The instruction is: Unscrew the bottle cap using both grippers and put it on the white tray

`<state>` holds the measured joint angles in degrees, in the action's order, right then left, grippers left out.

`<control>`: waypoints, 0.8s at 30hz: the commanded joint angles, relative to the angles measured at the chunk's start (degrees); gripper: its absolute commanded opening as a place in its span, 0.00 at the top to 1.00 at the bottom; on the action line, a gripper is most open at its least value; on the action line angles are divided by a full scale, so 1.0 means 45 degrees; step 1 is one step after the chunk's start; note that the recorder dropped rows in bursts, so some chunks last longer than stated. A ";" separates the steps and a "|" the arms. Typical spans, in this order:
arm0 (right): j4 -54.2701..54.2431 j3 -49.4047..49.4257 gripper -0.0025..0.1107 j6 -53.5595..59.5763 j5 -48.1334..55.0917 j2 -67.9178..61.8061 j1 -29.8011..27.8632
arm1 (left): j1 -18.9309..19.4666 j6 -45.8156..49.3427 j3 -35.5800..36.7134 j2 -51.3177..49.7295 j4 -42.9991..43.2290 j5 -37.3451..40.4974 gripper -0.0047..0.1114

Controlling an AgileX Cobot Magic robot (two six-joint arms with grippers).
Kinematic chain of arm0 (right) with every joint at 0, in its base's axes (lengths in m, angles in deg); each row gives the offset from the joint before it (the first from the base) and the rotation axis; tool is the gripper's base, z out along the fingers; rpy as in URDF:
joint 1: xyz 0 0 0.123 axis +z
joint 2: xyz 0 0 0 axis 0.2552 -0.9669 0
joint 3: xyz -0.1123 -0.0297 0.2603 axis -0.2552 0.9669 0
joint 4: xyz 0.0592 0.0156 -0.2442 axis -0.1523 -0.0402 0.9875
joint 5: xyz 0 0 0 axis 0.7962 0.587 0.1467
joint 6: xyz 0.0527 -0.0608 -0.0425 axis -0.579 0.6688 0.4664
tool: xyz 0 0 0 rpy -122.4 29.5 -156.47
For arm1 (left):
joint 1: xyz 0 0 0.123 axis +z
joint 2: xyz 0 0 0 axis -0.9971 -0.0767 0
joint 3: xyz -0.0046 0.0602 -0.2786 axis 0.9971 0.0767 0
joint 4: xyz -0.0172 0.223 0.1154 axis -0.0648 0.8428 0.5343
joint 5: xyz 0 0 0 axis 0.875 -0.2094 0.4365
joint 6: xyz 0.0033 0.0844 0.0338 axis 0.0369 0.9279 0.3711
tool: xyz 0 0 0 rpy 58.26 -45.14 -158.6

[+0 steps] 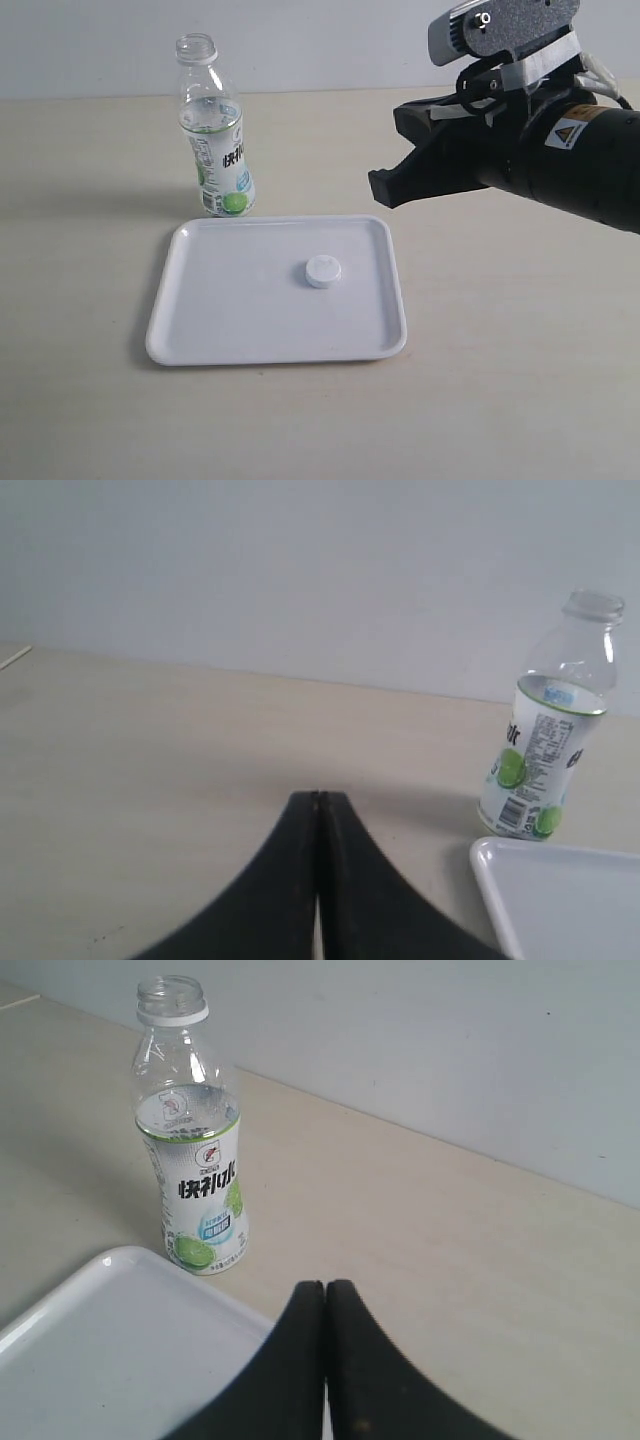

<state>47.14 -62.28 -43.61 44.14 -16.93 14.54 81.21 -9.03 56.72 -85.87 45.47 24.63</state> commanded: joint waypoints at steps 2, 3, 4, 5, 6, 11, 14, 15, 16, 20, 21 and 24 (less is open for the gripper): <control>0.0012 0.0083 0.98 0.0066 -0.0062 0.0090 -0.0005 | 0.0048 -0.0052 0.0098 0.0072 0.0093 0.0349 0.96; 0.0012 0.0083 0.98 0.0066 -0.0062 0.0090 -0.0005 | 0.0048 -0.0052 0.0098 0.0072 0.0093 0.0424 0.96; 0.0012 0.0083 0.98 0.0066 -0.0062 0.0090 -0.0005 | 0.0048 -0.0052 0.0098 0.0072 0.0009 0.0572 0.96; 0.0012 0.0083 0.98 0.0066 -0.0062 0.0090 -0.0005 | 0.0048 -0.0052 0.0098 0.0072 0.0009 0.0726 0.96; 0.0012 0.0083 0.98 0.0066 -0.0062 0.0090 -0.0005 | 0.0048 0.0002 0.0098 0.0072 0.0009 0.1369 0.96; 0.0012 0.0083 0.98 0.0066 -0.0062 0.0090 -0.0005 | 0.0048 0.0002 0.0098 0.0072 -0.1242 0.1911 0.96; 0.0012 0.0083 0.98 0.0066 -0.0062 0.0090 -0.0005 | 0.0048 0.0002 0.0098 0.0072 -0.1251 0.1911 0.96; 0.0012 0.0083 0.98 0.0066 -0.0062 0.0090 -0.0005 | 0.0048 0.0002 0.0098 0.0072 -0.1251 0.1911 0.96; 0.0012 0.0083 0.98 0.0066 -0.0062 0.0090 -0.0005 | 0.0048 0.0002 0.0098 0.0072 -0.1251 0.1911 0.96; 0.0012 0.0083 0.98 0.0066 -0.0062 0.0090 -0.0005 | 0.0048 0.0002 0.0098 0.0072 -0.1251 0.1911 0.96; 0.0012 0.0083 0.98 0.0066 -0.0062 0.0090 -0.0005 | 0.0048 0.0002 0.0098 0.0072 -0.1251 0.1911 0.96; 0.0012 0.0083 0.98 0.0066 -0.0062 0.0090 -0.0005 | 0.0048 0.0002 0.0098 0.0072 -0.1251 0.1911 0.96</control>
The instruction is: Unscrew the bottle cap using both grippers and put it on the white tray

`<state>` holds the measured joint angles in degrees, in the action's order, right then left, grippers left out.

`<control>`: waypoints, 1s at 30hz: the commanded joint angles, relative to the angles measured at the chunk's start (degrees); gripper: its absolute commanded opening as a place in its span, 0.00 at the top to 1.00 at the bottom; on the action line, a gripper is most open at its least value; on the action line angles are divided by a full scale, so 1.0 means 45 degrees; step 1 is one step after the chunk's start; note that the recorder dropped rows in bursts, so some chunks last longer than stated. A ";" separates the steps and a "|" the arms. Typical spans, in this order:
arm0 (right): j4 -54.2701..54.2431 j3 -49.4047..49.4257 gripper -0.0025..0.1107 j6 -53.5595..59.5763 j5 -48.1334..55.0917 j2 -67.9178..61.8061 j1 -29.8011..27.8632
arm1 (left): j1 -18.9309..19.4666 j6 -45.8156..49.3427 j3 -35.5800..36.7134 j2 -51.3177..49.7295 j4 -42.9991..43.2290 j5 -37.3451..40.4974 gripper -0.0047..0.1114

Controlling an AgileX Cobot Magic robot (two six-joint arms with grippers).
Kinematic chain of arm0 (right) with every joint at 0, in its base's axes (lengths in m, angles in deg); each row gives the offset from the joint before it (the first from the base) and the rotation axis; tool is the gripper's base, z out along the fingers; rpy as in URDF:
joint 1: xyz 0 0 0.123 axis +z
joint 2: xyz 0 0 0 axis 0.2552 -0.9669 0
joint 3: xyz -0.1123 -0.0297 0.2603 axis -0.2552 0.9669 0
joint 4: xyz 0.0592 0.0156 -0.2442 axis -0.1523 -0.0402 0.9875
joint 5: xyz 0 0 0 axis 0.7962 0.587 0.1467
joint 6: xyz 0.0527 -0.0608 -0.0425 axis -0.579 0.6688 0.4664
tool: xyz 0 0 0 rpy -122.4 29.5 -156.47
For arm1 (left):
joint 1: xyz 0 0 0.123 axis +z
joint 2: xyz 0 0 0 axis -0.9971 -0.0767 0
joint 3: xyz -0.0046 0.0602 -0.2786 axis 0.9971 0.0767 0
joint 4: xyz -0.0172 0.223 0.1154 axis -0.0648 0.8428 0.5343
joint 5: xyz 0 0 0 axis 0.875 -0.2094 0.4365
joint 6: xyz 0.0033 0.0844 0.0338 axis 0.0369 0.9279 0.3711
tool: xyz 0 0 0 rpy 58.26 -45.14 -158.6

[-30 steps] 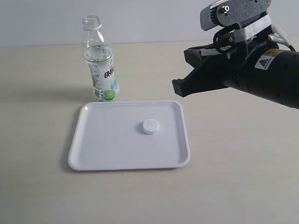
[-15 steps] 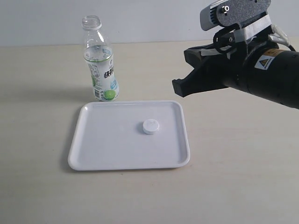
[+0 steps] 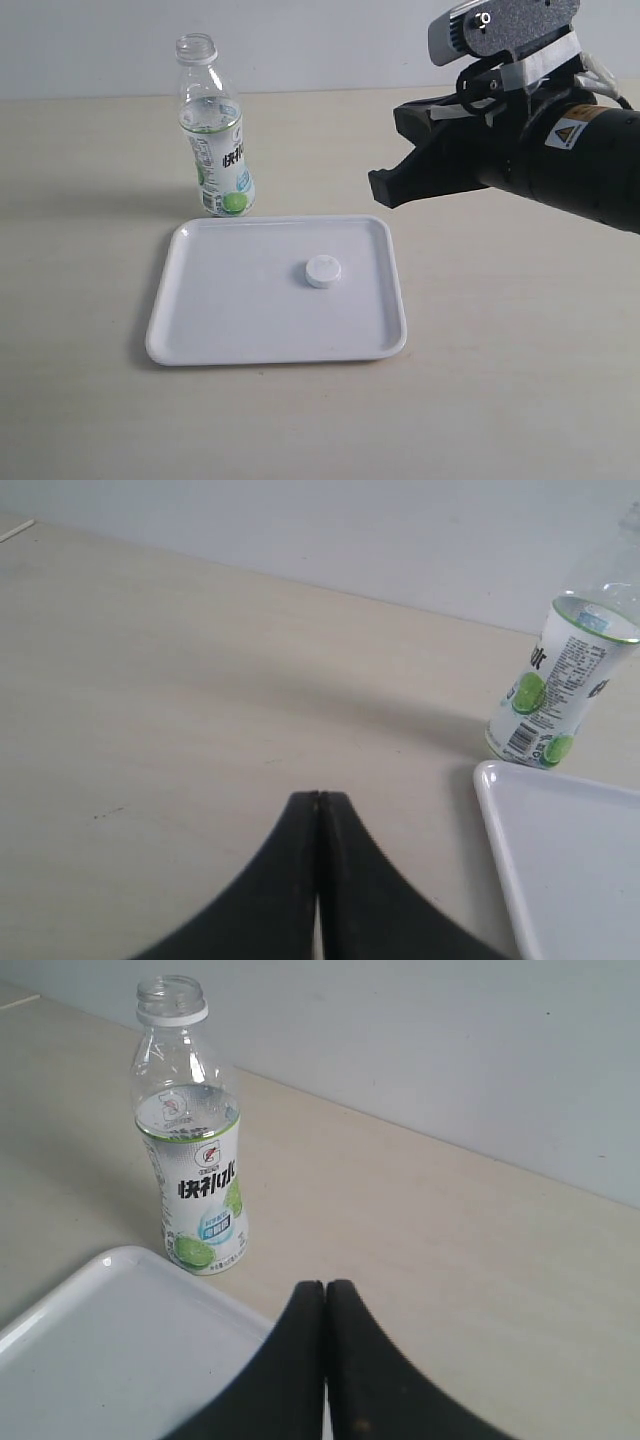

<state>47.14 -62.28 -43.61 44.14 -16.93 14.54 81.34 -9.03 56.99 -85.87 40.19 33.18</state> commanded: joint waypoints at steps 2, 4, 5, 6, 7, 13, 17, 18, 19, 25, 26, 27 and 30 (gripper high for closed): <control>0.0012 0.0083 0.98 0.0066 -0.0062 0.0090 -0.0005 | 0.0019 0.0002 0.0038 0.0072 -0.0078 0.0010 0.96; 0.0012 0.0083 0.98 0.0066 -0.0062 0.0090 -0.0005 | 0.0019 0.0002 0.0038 0.0072 -0.0078 0.0010 0.96; 0.0012 0.0083 0.98 0.0066 -0.0062 0.0090 -0.0005 | 0.0019 0.0002 0.0038 0.0072 -0.0078 0.0010 0.96; 0.0012 0.0083 0.98 0.0066 -0.0062 0.0090 -0.0005 | 0.0019 0.0002 0.0038 0.0072 -0.0078 0.0010 0.96; 0.0012 0.0083 0.98 0.0066 -0.0062 0.0090 -0.0005 | 0.0019 0.0002 0.0038 0.0072 -0.0078 0.0010 0.96; 0.0012 0.0083 0.98 0.0066 -0.0062 0.0090 -0.0005 | 0.0019 0.0002 0.0038 0.0072 -0.0078 0.0010 0.96; 0.0012 0.0083 0.98 0.0110 -0.0067 0.0090 -0.0005 | 0.0019 0.0002 0.0038 0.0072 -0.0078 0.0010 0.96; 0.0012 0.0083 0.98 0.0110 -0.0067 0.0090 -0.0005 | 0.0019 0.0002 0.0038 0.0072 -0.0078 0.0010 0.96; 0.0012 0.0083 0.98 0.0110 -0.0067 0.0090 -0.0005 | 0.0019 0.0002 0.0038 0.0072 -0.0078 0.0010 0.96; -0.0306 0.0083 0.98 0.0109 0.0026 0.0111 -0.0005 | 0.0019 0.0002 0.0038 0.0072 -0.0078 0.0010 0.96; -0.0814 0.0109 0.98 0.0109 0.0050 0.0290 -0.0028 | 0.0019 0.0002 0.0038 0.0072 -0.0078 0.0010 0.96; -0.1267 0.0150 0.98 0.0200 0.0218 0.0508 -0.0114 | 0.0019 0.0002 0.0038 0.0072 -0.0078 0.0010 0.96; -0.1367 0.0468 0.98 0.0172 0.0355 0.1295 -0.0648 | 0.0019 0.0002 0.0038 0.0072 -0.0078 0.0010 0.96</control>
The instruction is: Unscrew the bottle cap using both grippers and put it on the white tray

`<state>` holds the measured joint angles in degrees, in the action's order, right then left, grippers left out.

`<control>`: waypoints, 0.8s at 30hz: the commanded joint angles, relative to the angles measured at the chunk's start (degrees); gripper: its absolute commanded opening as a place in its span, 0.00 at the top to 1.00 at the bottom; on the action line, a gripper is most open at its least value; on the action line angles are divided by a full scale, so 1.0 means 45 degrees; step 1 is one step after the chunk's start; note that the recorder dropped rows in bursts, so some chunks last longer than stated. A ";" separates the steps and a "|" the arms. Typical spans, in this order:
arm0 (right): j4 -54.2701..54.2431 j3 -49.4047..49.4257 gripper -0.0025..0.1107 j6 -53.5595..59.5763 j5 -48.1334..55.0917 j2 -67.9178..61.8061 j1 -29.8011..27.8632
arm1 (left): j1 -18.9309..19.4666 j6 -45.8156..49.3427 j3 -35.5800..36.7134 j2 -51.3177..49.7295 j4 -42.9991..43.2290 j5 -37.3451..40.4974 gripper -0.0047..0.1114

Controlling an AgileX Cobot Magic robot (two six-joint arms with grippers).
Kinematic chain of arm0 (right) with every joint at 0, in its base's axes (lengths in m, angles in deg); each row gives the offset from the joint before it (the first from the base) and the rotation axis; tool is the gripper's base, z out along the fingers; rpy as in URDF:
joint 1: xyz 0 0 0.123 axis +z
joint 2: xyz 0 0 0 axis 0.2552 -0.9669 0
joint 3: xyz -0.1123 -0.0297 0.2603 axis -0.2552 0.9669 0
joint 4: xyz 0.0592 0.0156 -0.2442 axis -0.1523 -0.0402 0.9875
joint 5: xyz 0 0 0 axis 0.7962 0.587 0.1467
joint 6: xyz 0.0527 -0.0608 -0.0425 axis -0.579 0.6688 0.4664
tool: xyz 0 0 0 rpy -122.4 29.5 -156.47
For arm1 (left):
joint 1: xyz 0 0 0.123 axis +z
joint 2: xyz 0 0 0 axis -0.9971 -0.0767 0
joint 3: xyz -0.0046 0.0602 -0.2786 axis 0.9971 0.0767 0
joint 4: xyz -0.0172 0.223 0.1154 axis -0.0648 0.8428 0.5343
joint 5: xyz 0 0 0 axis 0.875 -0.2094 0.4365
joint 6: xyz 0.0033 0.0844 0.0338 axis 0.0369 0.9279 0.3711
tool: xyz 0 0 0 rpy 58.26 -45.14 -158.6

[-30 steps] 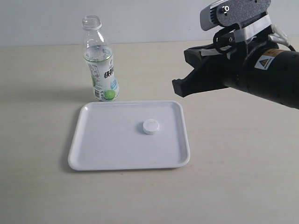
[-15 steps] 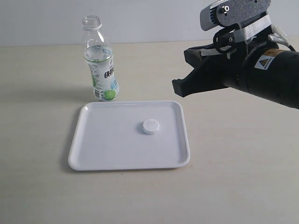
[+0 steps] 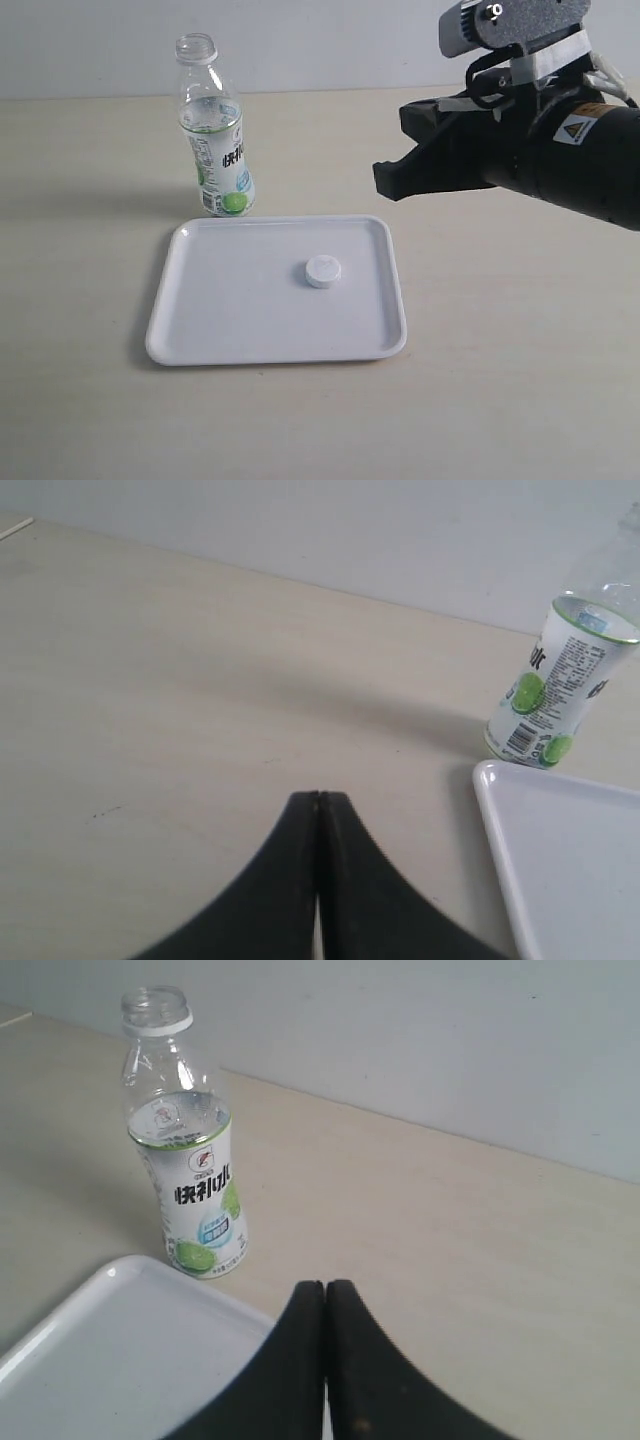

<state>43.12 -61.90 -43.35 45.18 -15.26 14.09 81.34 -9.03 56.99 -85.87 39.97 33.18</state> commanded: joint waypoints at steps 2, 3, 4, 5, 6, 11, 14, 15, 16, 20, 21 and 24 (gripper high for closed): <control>-0.0434 0.0647 0.98 0.0116 0.0125 0.1561 -0.1053 | 0.0019 0.0002 0.0038 0.0072 -0.0028 0.0010 0.96; -0.0434 0.0815 0.98 0.0116 0.0125 0.1925 -0.1361 | 0.0019 0.0002 0.0038 0.0072 -0.0028 0.0010 0.96; -0.0434 0.0948 0.98 0.0116 0.0125 0.2203 -0.1604 | 0.0019 0.0002 0.0038 0.0072 -0.0028 0.0010 0.96; -0.0434 0.1122 0.98 0.0116 0.0148 0.2556 -0.1921 | 0.0019 0.0002 0.0038 0.0072 -0.0028 0.0010 0.96; -0.0434 0.1312 0.98 0.0116 0.0141 0.2907 -0.2255 | 0.0019 0.0002 0.0038 0.0072 -0.0028 0.0010 0.96; -0.0434 0.2478 0.98 0.0258 0.0141 0.4616 -0.3893 | 0.0019 0.0002 0.0038 0.0072 -0.0028 0.0010 0.96; -0.0434 0.3195 0.98 0.0449 0.0141 0.5806 -0.4906 | 0.0019 0.0002 0.0038 0.0072 -0.0028 0.0010 0.96; -0.0434 0.3390 0.98 0.0449 0.0141 0.6148 -0.5168 | 0.0019 0.0002 0.0038 0.0072 -0.0028 0.0010 0.96; -0.0434 0.3618 0.98 0.0449 0.0141 0.6511 -0.5429 | 0.0019 0.0002 0.0038 0.0072 -0.0028 0.0010 0.96; -0.0434 0.4591 0.98 0.0449 0.0141 0.8566 -0.6595 | 0.0019 0.0002 0.0038 0.0072 -0.0028 0.0010 0.96; -0.0434 0.4787 0.98 0.0449 0.0141 0.9012 -0.6813 | 0.0019 0.0002 0.0038 0.0072 -0.0028 0.0010 0.96; -0.0434 0.5507 0.98 0.0673 0.0141 1.0612 -0.7272 | 0.0019 0.0002 0.0038 0.0072 -0.0028 0.0010 0.96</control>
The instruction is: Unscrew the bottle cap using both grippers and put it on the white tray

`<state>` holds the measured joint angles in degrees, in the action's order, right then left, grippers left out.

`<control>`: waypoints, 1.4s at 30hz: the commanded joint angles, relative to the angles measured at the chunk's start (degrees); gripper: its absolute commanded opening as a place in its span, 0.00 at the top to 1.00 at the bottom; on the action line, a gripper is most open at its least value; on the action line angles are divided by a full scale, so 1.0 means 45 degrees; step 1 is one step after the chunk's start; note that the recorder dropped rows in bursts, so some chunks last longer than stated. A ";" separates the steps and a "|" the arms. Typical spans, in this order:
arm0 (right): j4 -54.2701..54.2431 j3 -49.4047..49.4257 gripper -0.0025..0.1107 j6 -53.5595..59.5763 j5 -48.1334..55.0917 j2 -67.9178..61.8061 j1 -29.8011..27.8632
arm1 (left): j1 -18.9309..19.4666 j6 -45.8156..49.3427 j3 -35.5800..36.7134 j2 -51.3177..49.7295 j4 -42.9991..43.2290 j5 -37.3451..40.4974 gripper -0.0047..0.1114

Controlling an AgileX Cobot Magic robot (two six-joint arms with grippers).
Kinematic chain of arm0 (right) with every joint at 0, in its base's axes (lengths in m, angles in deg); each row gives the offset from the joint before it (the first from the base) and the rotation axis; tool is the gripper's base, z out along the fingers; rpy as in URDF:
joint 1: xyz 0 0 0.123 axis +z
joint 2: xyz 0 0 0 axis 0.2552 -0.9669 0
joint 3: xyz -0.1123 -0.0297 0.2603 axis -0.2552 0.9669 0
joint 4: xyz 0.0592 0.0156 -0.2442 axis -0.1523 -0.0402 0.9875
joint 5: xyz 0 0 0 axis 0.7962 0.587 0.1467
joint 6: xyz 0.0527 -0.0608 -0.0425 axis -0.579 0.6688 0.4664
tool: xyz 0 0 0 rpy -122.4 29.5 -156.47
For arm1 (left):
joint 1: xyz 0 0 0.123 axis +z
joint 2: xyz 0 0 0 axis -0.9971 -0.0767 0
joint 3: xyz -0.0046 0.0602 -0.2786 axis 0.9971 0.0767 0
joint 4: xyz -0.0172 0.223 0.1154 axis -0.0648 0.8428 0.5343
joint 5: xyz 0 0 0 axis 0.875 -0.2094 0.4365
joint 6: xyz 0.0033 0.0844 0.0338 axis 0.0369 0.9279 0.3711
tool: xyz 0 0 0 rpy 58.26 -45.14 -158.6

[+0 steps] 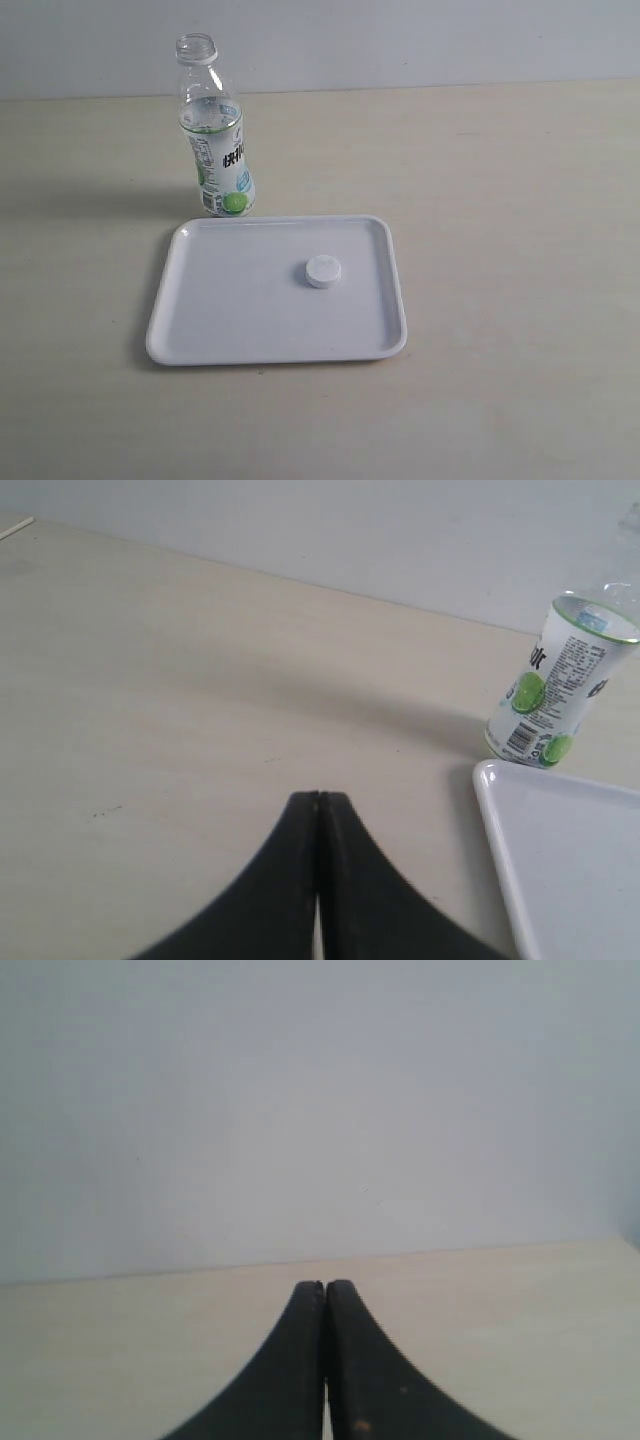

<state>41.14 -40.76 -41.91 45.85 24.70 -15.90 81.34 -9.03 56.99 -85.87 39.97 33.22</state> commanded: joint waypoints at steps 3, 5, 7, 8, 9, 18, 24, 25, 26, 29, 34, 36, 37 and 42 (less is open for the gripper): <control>0.0006 0.1569 0.98 0.0453 -0.0007 0.2862 -0.0808 | 0.0019 0.0002 0.0038 0.0072 -0.0028 0.0002 0.96; 0.0006 0.2036 0.98 0.0623 0.0047 0.3429 -0.0808 | 0.0019 0.0002 0.0038 0.0072 -0.0028 0.0002 0.96; 0.0006 0.2416 0.98 0.0713 0.0127 0.3933 -0.0808 | 0.0019 0.0002 0.0038 0.0072 -0.0028 0.0002 0.96; 0.0006 0.2605 0.98 0.0713 0.0127 0.4172 -0.0808 | 0.0019 0.0002 0.0038 0.0072 -0.0028 0.0002 0.96; 0.0123 0.2746 0.98 0.0713 0.0127 0.4384 -0.0808 | 0.0019 0.0002 0.0038 0.0072 -0.0028 0.0002 0.96; 0.0107 0.2886 0.98 0.1623 0.1411 0.5981 -0.1016 | 0.0019 0.0002 0.0038 0.0072 -0.0028 0.0002 0.96; 0.0107 0.2886 0.98 0.1690 0.4148 0.7435 -0.2622 | 0.0019 0.0002 0.0038 0.0072 0.0002 0.0002 0.96; 0.0107 0.2886 0.98 0.1690 0.4601 0.7435 -0.2835 | 0.0019 0.0002 0.0038 0.0072 0.0002 0.0002 0.96; 0.0107 0.2886 0.98 0.1690 0.5005 0.7435 -0.3069 | 0.0019 0.0002 0.0038 0.0072 0.0026 0.0002 0.96; 0.0107 0.2886 0.98 0.1690 0.5863 0.7435 -0.3452 | 0.0019 0.0002 0.0038 0.0072 0.0026 0.0002 0.96; 0.0129 0.2886 0.98 0.1690 0.6662 0.7435 -0.3454 | 0.0019 0.0002 0.0038 0.0072 0.0026 0.0002 0.96; 0.0129 0.2886 0.98 0.1447 0.6660 0.7435 -0.3454 | 0.0019 0.0002 0.0038 0.0072 0.0026 0.0002 0.96; 0.0129 0.2886 0.98 0.1392 0.6660 0.7435 -0.3454 | 0.0019 0.0002 0.0038 0.0072 0.0026 0.0002 0.96; 0.0304 0.2886 0.98 0.0815 0.6660 0.7435 -0.3454 | 0.0019 0.0002 0.0038 0.0072 0.0026 0.0002 0.96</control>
<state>41.35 -28.06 -36.46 75.52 57.76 -31.09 81.34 -9.03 56.99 -85.87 39.97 33.31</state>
